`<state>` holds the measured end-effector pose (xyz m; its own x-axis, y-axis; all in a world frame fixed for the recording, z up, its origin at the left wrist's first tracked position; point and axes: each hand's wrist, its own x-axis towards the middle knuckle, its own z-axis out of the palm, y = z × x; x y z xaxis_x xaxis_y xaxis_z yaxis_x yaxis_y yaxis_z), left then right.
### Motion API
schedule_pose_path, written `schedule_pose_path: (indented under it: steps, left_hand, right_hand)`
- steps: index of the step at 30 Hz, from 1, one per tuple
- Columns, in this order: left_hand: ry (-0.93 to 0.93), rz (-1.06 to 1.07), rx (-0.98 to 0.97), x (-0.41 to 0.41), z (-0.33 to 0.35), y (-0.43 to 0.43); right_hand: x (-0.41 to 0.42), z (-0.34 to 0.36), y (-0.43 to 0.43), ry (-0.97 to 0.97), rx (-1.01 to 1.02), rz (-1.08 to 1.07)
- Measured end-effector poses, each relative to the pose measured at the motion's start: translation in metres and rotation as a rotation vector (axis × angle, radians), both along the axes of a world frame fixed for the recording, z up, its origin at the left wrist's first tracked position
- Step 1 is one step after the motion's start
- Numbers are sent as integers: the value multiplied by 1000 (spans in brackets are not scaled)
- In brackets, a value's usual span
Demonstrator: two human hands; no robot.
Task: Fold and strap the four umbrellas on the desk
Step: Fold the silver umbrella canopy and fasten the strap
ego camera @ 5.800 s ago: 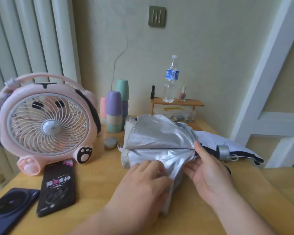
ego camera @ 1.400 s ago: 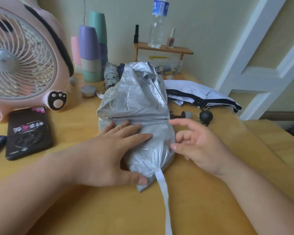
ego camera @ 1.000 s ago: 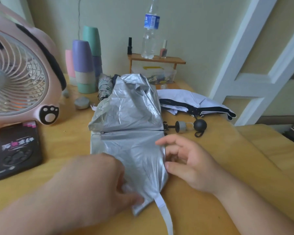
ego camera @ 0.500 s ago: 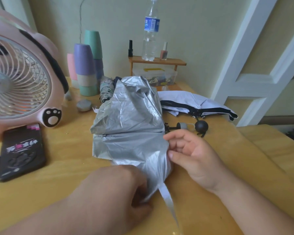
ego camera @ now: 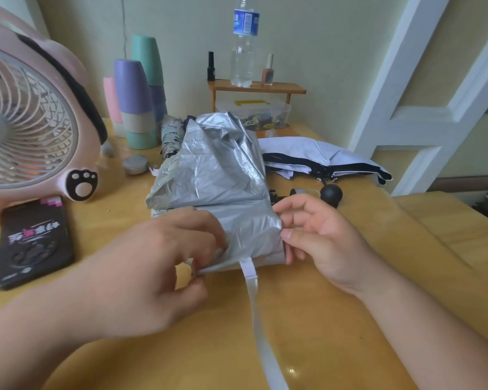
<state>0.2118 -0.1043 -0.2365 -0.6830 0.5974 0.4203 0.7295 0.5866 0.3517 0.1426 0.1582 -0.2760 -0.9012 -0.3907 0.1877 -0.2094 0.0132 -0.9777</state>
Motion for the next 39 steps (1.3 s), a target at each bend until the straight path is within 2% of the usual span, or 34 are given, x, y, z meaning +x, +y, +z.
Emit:
schedule_pose_path:
  steps: [4, 7, 14, 18, 21, 22, 24, 26, 29, 32, 35, 39]
  left_hand:
    - [11, -38, -17, -1, -2, 2]
    - [5, -64, -18, -2, -3, 2]
    - [11, -100, -108, -3, -5, 0]
    - [9, -126, -103, -1, -7, 1]
    - [-29, -69, 12, -4, -10, 5]
    - [-42, -23, 1, -6, -14, 7]
    - [-145, 58, -146, -13, -25, 9]
    - [-314, 93, -376, -20, -37, 12]
    - [-350, 153, -559, -24, -41, 15]
    - [-314, 192, -566, -25, -39, 16]
    - [-298, 210, -556, -25, -40, 15]
    - [-286, 224, -544, -24, -39, 17]
  right_hand:
    - [0, 5, 8, -105, 51, 136]
    - [4, 7, 13, -77, 166, 259]
    - [2, 17, 26, -74, 368, 281]
    - [1, 15, 31, -79, 362, 330]
    - [3, 14, 31, -75, 361, 360]
    - [4, 13, 30, -68, 372, 363]
    - [6, 11, 26, -44, 412, 367]
    - [7, 8, 24, -28, 452, 350]
    - [7, 9, 24, -40, 498, 305]
    - [8, 12, 26, -41, 540, 289]
    - [5, 16, 23, 56, 602, 195]
    - [-26, 28, 8, 307, 957, -111]
